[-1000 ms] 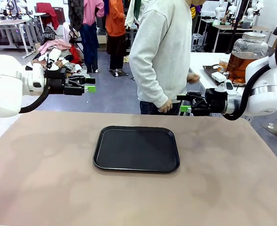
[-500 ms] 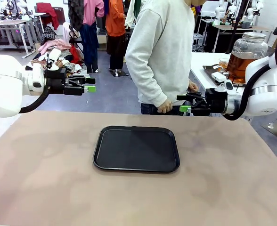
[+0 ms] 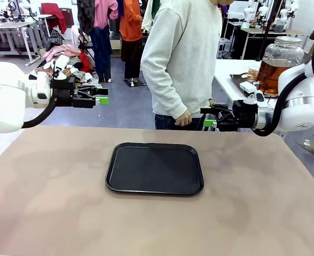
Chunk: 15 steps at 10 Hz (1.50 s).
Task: Pour the drink into the iced cup.
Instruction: Open the gripper to release the iced cup you were holding.
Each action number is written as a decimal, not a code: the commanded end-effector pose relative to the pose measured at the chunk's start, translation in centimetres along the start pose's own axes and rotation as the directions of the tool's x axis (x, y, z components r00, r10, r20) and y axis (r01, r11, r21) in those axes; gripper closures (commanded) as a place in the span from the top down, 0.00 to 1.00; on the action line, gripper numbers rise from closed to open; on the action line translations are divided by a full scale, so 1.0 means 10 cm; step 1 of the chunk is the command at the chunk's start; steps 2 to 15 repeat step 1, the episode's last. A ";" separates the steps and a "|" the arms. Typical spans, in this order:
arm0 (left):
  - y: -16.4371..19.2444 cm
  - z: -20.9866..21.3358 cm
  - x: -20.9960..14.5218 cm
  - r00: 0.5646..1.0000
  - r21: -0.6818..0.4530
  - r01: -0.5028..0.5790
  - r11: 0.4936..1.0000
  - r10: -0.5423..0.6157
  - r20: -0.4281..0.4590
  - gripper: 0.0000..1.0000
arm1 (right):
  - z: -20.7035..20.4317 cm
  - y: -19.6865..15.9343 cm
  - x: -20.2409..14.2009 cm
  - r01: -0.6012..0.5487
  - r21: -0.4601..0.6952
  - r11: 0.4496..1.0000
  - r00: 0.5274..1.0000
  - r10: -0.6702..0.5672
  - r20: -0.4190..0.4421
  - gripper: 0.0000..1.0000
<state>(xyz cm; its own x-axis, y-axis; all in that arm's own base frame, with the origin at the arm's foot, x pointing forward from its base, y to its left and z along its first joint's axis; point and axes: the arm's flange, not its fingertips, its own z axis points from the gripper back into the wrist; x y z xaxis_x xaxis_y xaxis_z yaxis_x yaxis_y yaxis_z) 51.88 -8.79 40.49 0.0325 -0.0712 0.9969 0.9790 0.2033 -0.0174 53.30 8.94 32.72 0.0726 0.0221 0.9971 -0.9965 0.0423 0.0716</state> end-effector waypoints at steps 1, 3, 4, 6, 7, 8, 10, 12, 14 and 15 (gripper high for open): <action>0.00 -0.01 0.02 1.000 0.012 0.000 1.000 0.000 0.008 1.00 | -0.01 -0.02 0.02 -0.004 0.002 1.000 1.000 0.004 0.001 1.00; 0.00 -0.01 0.02 1.000 0.012 0.000 1.000 0.000 0.008 1.00 | -0.01 -0.02 0.02 -0.004 0.002 1.000 1.000 0.004 0.001 1.00; 0.00 -0.01 0.02 1.000 0.012 0.000 1.000 0.000 0.008 1.00 | -0.01 -0.02 0.02 -0.004 0.002 1.000 1.000 0.004 0.001 1.00; 0.00 -0.01 0.02 1.000 0.012 0.000 1.000 0.000 0.008 1.00 | -0.01 -0.02 0.02 -0.004 0.002 1.000 1.000 0.004 0.001 1.00; 0.00 -0.01 0.02 1.000 0.012 0.000 1.000 0.000 0.008 1.00 | -0.01 -0.02 0.02 -0.004 0.002 1.000 1.000 0.004 0.001 1.00; 0.00 -0.01 0.02 1.000 0.012 0.000 1.000 0.000 0.008 1.00 | -0.01 -0.02 0.02 -0.004 0.002 1.000 1.000 0.004 0.001 1.00; 0.00 -0.01 0.02 1.000 0.012 0.000 1.000 0.000 0.008 1.00 | -0.01 -0.02 0.02 -0.004 0.002 1.000 1.000 0.004 0.001 1.00; 0.00 -0.01 0.02 1.000 0.012 0.000 1.000 0.000 0.008 1.00 | -0.01 -0.02 0.02 -0.004 0.002 1.000 1.000 0.004 0.001 1.00; 0.00 -0.01 0.02 1.000 0.012 0.000 1.000 0.000 0.008 1.00 | -0.01 -0.02 0.02 -0.004 0.002 1.000 1.000 0.004 0.001 1.00; 0.00 -0.01 0.02 1.000 0.012 0.000 1.000 0.000 0.008 1.00 | -0.01 -0.02 0.02 -0.004 0.002 1.000 1.000 0.004 0.001 1.00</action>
